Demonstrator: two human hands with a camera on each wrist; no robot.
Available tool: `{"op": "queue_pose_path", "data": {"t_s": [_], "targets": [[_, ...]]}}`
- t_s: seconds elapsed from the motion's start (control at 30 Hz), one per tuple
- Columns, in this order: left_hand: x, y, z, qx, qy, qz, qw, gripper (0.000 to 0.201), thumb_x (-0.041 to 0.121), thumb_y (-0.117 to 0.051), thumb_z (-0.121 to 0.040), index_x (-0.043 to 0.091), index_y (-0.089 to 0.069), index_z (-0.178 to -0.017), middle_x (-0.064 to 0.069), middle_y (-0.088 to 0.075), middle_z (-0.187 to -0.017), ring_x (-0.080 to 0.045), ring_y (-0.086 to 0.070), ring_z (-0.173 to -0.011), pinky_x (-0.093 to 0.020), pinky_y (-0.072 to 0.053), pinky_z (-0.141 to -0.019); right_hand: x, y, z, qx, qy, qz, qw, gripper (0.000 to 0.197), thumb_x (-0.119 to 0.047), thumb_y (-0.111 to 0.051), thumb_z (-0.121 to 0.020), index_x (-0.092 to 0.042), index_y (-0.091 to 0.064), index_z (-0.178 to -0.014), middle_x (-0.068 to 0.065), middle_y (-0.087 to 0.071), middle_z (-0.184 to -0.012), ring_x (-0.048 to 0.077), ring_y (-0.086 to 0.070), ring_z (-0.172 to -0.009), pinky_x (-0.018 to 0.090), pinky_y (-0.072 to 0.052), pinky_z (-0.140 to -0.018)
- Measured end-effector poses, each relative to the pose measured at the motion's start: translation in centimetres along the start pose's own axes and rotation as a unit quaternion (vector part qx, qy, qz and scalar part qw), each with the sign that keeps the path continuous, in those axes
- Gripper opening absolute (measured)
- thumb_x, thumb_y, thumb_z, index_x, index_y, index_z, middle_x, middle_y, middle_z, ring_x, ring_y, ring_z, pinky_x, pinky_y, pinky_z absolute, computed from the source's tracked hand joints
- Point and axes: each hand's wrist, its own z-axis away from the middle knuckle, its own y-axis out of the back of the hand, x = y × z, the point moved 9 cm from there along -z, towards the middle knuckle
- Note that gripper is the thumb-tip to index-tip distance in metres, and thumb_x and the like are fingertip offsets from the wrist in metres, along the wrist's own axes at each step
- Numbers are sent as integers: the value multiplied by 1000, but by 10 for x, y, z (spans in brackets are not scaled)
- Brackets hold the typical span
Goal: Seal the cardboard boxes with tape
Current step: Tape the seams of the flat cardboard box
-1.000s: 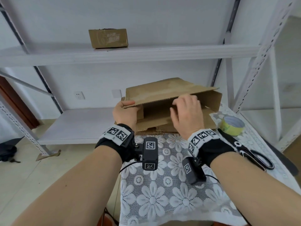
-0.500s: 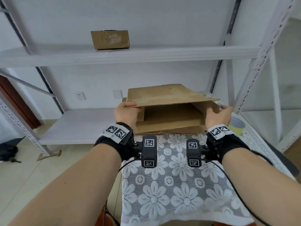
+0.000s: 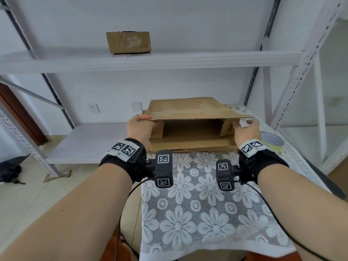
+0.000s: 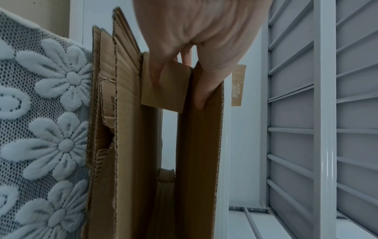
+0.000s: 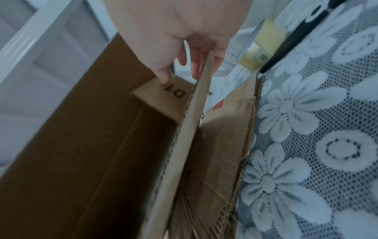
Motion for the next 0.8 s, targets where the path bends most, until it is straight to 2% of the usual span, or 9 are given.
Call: {"op": "queue_pose_path", "data": {"t_s": [0.07, 0.13, 0.2, 0.33, 0.47, 0.53, 0.6, 0.7, 0.8], "targets": [[0, 2, -1, -12, 9, 4, 1000, 35, -12, -71, -75, 20, -58, -76, -14, -66, -98, -40, -63, -110, -57, -53, -91, 5, -3, -4, -38, -31, 2, 999, 58, -38, -64, -87, -8, -42, -132, 14, -58, -125, 30, -58, -102, 39, -49, -81], [2, 1, -1, -23, 11, 2, 1000, 33, -10, -73, -76, 20, -59, -76, -13, -66, -95, -38, -64, -108, -56, -54, -90, 7, -11, -6, -90, -55, -10, 994, 59, -36, -61, -91, -10, -39, -139, 11, -50, -134, 32, -55, -110, 35, -53, -68], [3, 0, 1, -33, 7, -5, 999, 31, -8, -74, -77, 19, -60, -76, -11, -67, -92, -35, -66, -106, -54, -54, -90, 8, -16, -5, -131, -63, -38, 989, 53, -34, -57, -94, -12, -42, -139, 10, -48, -133, 30, -56, -99, 30, -53, -56], [6, -1, 1, -39, -18, -24, 999, 30, -8, -75, -76, 18, -59, -76, -12, -67, -95, -34, -66, -106, -48, -55, -92, 16, -11, -5, -134, -93, -66, 984, 44, -29, -61, -92, -4, -53, -128, 12, -60, -101, 23, -61, -57, 24, -48, -39], [10, -1, 3, -43, -72, -81, 993, 32, 6, -82, -74, 19, -65, -98, -6, -65, -108, -22, -63, -103, -33, -54, -86, 20, -11, -9, -124, -95, -76, 985, 39, -19, -64, -89, -4, -56, -125, 8, -52, -59, 11, -42, -30, 16, -33, -31], [9, 2, 1, -43, -74, -96, 992, 59, 11, -81, -77, 20, -53, -128, -4, -58, -115, -14, -58, -96, -25, -49, -76, 22, -13, -8, -127, -101, -97, 982, 31, -13, -60, -90, -8, -58, -121, 7, -48, -59, 12, -37, -34, 15, -28, -31], [2, 4, -2, -54, -46, -106, 992, 79, 8, -78, -80, 23, -35, -145, -5, -51, -119, -17, -56, -103, -31, -51, -85, 21, -10, -6, -117, -104, -117, 981, 23, -7, -56, -91, -11, -59, -114, 9, -47, -61, 15, -36, -43, 15, -25, -31], [-9, 4, 2, -85, 9, -121, 989, 91, 8, -83, -73, 21, -32, -148, -6, -53, -130, -26, -55, -117, -48, -49, -101, 25, -7, -6, -94, -112, -144, 979, 17, -1, -50, -92, -13, -57, -102, 7, -45, -61, 15, -38, -44, 14, -25, -30], [-12, 0, 8, -150, 22, -130, 980, 91, 13, -90, -57, 16, -47, -137, -6, -65, -119, -23, -66, -104, -40, -55, -91, 31, -9, -3, -91, -144, -181, 969, 15, -1, -45, -93, -11, -56, -90, 6, -42, -60, 14, -37, -41, 13, -24, -30]]}}
